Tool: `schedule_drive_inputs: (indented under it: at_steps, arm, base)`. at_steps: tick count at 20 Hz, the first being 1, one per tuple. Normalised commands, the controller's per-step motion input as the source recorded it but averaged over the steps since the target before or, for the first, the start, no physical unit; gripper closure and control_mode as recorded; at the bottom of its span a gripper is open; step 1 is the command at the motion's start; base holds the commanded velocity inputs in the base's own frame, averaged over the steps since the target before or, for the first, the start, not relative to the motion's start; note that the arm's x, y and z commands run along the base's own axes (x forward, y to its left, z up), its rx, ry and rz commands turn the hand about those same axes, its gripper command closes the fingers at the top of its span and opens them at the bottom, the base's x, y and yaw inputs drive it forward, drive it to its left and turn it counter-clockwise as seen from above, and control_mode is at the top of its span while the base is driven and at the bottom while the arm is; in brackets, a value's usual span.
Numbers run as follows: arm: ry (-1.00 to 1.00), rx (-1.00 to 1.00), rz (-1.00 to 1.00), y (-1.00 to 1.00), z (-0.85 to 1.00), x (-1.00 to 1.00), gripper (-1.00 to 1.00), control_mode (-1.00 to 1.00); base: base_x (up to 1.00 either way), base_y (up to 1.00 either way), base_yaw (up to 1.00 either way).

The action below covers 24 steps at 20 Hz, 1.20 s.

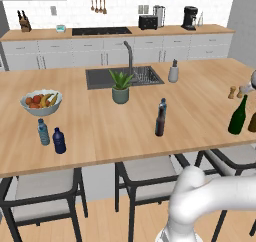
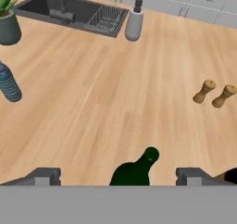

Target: Move the plastic bottles in the middle to the plastics group, and the glass bottles in the middle to the glass group.

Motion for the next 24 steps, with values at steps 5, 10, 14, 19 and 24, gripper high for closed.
schedule_drive_inputs:
  at_steps: [5,10,14,19,24]
  arm:
    - [-0.02,0.0,0.01,0.59,0.01,-0.15,-1.0,-1.0]
    - [0.0,-0.05,0.0,1.0,0.0,-0.01,-1.0,-1.0]
    - [0.0,-0.08,0.0,1.0,0.0,0.0,-1.0,-1.0]
    - [0.01,-0.07,0.0,1.0,-0.05,0.0,-1.0,-1.0]
    - [0.03,-0.01,0.0,1.0,-0.01,0.01,-1.0,-1.0]
  base:
    - [0.0,0.0,0.0]
    - [0.0,0.0,0.0]
    - [0.0,0.0,0.0]
    - [0.0,0.0,0.0]
    - [0.0,0.0,0.0]
